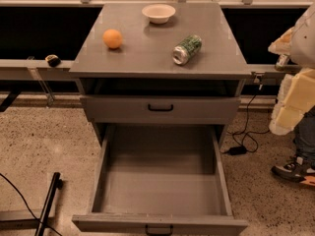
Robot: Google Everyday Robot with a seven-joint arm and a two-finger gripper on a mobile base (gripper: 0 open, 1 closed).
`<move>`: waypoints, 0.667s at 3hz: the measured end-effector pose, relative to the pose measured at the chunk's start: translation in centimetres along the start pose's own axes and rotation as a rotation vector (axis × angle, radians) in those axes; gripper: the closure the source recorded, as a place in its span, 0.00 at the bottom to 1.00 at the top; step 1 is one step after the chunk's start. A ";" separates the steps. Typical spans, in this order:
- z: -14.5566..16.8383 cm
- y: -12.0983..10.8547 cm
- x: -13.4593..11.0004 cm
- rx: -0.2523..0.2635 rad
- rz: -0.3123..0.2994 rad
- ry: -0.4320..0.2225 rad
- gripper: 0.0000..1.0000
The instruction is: Close middle drawer
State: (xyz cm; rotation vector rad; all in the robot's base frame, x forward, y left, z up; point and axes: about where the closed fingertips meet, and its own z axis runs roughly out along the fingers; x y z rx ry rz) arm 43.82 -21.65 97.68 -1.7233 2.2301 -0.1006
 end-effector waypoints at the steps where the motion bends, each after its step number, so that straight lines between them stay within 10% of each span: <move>1: 0.0 0.0 0.0 0.000 -0.001 0.000 0.00; 2: 0.6 0.0 -0.3 -0.002 -0.016 0.011 0.00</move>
Offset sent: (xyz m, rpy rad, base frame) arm 0.0050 0.0054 -0.0157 -0.0328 0.0298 0.0281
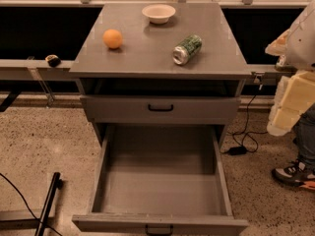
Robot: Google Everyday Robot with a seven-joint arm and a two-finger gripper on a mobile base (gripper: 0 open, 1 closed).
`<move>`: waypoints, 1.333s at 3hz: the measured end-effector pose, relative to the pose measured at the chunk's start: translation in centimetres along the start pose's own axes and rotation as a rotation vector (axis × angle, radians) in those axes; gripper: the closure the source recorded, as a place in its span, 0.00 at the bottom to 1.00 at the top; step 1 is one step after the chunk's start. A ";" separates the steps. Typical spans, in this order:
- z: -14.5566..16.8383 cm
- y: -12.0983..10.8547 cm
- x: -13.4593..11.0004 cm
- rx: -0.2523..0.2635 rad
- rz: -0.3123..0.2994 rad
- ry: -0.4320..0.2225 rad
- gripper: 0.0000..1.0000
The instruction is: Close middle drawer
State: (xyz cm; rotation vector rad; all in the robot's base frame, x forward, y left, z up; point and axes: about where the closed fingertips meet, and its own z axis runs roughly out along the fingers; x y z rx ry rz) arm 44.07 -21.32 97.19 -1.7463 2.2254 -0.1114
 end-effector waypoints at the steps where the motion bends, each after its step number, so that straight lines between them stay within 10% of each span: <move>1: 4.6 1.5 -0.6 -0.036 -0.079 -0.034 0.00; 3: 20.1 6.9 1.0 -0.109 -0.259 -0.182 0.00; 4: 20.1 6.7 0.9 -0.098 -0.270 -0.182 0.00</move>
Offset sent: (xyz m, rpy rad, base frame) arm -0.0036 0.0638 -0.2748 0.1663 0.0613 0.3800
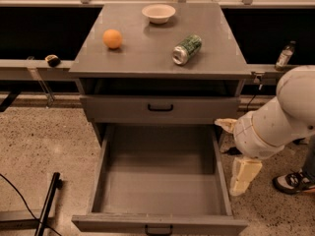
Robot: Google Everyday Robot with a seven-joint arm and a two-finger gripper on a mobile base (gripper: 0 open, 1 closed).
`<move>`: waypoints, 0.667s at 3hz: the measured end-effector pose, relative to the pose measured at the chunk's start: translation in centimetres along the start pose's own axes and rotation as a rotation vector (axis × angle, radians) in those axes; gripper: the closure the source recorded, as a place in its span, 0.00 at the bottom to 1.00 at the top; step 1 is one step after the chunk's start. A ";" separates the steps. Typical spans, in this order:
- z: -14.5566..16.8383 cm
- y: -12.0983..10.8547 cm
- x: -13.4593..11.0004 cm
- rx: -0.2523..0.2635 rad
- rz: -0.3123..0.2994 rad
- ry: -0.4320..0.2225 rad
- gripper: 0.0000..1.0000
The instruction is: Close middle drawer
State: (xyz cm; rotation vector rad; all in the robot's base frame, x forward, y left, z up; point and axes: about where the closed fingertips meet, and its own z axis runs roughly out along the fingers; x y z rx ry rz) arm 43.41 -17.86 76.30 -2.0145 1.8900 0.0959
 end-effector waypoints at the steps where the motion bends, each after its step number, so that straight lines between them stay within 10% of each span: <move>1: 2.5 -0.1 0.7 -0.019 0.017 -0.008 0.00; 2: 10.1 2.1 1.3 -0.047 0.023 -0.114 0.00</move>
Offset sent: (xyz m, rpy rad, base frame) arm 0.0062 0.0326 -0.1652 0.1996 0.0578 0.0331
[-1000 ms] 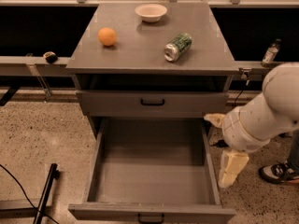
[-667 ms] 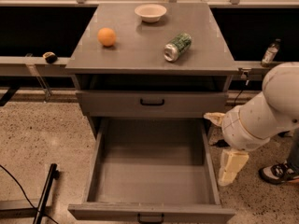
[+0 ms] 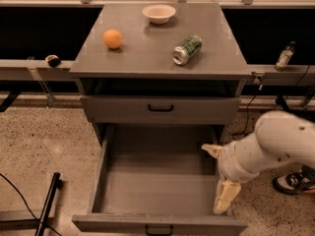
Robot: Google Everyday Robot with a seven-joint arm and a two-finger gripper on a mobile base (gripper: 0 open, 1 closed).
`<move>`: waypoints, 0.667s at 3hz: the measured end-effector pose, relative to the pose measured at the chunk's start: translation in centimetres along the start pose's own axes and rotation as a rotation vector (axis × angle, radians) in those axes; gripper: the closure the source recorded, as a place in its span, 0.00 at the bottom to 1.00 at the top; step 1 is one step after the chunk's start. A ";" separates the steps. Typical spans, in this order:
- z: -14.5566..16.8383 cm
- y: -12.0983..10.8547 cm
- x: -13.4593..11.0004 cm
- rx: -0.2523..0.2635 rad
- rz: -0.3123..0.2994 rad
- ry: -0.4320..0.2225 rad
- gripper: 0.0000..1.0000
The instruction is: Close middle drawer
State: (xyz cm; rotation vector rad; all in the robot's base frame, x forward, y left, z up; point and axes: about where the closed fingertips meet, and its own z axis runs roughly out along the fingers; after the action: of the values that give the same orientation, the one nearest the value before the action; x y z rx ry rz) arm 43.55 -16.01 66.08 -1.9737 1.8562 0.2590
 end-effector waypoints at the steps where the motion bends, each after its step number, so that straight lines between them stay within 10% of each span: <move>1: 5.5 2.0 1.6 -0.021 -0.016 -0.081 0.00; 2: 9.1 4.1 2.2 -0.055 -0.027 -0.134 0.19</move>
Offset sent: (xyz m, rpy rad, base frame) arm -0.0425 0.0269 -0.1415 0.1792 0.0701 0.1088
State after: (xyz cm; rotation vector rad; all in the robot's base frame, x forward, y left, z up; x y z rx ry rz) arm 41.00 -14.27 56.33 -1.9651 1.7543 0.4276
